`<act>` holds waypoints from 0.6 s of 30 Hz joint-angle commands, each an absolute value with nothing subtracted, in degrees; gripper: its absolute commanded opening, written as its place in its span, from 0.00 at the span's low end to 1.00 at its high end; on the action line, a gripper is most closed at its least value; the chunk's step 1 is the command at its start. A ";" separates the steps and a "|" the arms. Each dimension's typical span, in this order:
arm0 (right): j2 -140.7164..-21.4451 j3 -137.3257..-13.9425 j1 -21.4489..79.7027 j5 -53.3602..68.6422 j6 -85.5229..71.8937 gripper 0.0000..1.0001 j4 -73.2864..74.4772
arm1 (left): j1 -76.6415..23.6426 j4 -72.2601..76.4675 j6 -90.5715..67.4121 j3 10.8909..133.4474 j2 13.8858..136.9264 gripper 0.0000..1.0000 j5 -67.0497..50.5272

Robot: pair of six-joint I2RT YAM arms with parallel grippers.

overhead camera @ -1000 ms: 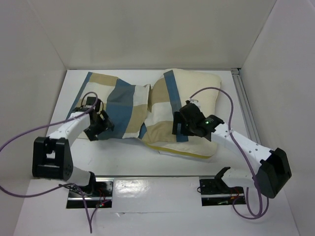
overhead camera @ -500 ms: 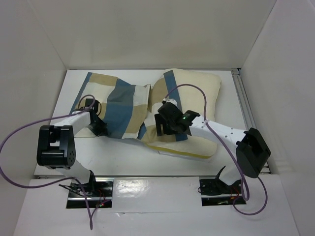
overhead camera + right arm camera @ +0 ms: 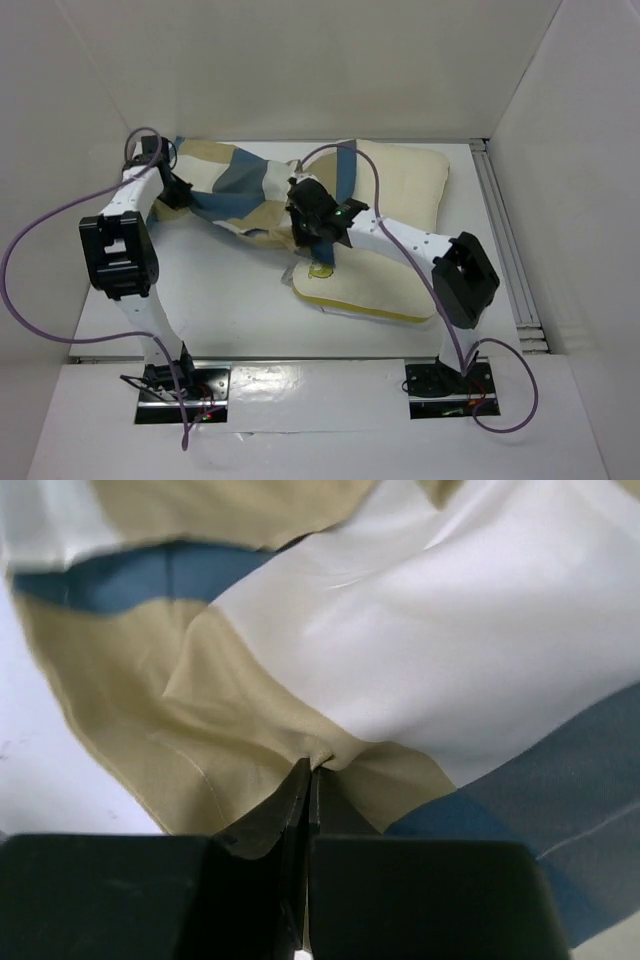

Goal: Put the pillow into the pillowcase

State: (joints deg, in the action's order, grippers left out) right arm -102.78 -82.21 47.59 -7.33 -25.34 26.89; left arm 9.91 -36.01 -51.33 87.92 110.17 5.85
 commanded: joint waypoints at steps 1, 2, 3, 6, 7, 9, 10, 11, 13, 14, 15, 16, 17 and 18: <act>-105.90 -87.45 51.84 -2.73 -21.28 0.00 23.65 | 12.65 -42.71 -49.48 96.05 111.97 0.00 11.24; -107.74 -88.15 53.16 -2.72 -21.27 0.00 23.12 | 14.05 -42.71 -49.48 97.54 111.97 0.00 11.25; -108.80 -88.15 55.87 -1.25 -21.27 0.00 23.12 | 14.76 -42.71 -48.96 97.56 111.45 0.00 11.77; -112.40 -89.47 59.49 -2.27 -22.41 0.00 26.43 | 16.61 -43.24 -46.86 99.14 111.45 0.00 11.26; -112.41 -90.43 59.50 -3.16 -22.41 0.02 27.67 | 16.61 -43.24 -46.15 99.14 110.84 0.00 11.25; -110.93 -90.44 59.50 -5.26 -22.41 0.40 29.08 | 16.61 -43.24 -45.45 97.66 109.79 0.23 9.06; -109.53 -90.44 59.50 -7.10 -22.41 0.64 29.87 | 16.61 -42.46 -43.96 96.86 108.30 0.45 7.66; -107.77 -90.44 59.50 -9.21 -22.41 0.86 31.71 | 16.61 -41.84 -43.08 95.99 107.32 0.63 3.91; -101.38 -88.35 56.53 -13.60 -21.88 0.97 33.30 | 16.08 -39.74 -40.54 93.35 103.82 0.84 0.11; -98.90 -87.11 54.95 -14.14 -21.88 0.99 33.92 | 15.04 -39.12 -39.91 92.47 102.49 0.87 -1.22; -96.53 -85.79 53.10 -14.15 -21.88 0.99 34.62 | 14.25 -38.59 -39.38 91.68 101.18 0.87 -2.88; -91.81 -82.56 49.26 -14.15 -21.88 0.99 34.63 | 12.06 -37.97 -38.16 89.84 99.86 0.89 -3.51; -89.58 -80.70 47.22 -14.15 -21.88 0.99 35.33 | 10.74 -37.45 -37.54 89.13 98.71 0.89 -3.52; -87.65 -78.86 45.11 -12.93 -21.88 0.99 36.20 | 9.33 -37.44 -37.53 89.12 96.96 0.89 -3.52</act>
State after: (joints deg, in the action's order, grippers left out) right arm -98.13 -81.95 51.75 -9.61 -22.20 32.47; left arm 13.54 -40.38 -41.30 89.52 103.55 0.97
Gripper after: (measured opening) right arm 0.991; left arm 0.888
